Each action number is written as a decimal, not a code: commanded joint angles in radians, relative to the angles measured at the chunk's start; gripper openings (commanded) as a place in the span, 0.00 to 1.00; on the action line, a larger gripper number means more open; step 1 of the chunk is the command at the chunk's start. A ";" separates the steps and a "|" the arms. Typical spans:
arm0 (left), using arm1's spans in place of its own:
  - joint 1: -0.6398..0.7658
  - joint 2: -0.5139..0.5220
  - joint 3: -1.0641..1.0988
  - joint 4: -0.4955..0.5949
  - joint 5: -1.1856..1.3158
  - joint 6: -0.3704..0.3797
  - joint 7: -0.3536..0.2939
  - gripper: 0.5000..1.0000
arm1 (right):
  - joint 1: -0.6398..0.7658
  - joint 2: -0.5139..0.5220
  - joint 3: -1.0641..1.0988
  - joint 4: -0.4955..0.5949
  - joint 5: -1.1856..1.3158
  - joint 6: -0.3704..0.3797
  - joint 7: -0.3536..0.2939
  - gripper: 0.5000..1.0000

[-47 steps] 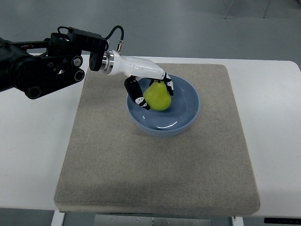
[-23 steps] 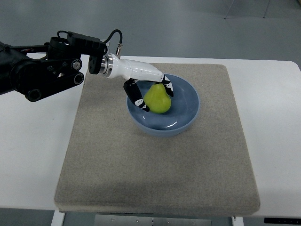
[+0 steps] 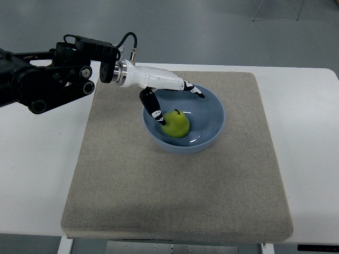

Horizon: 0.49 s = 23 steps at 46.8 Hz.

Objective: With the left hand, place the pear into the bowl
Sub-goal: 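Lift the left hand up and away from the bowl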

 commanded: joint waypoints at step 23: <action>-0.010 0.037 -0.095 0.241 -0.004 0.037 0.000 0.94 | 0.000 0.000 0.000 0.000 0.000 0.000 0.000 0.85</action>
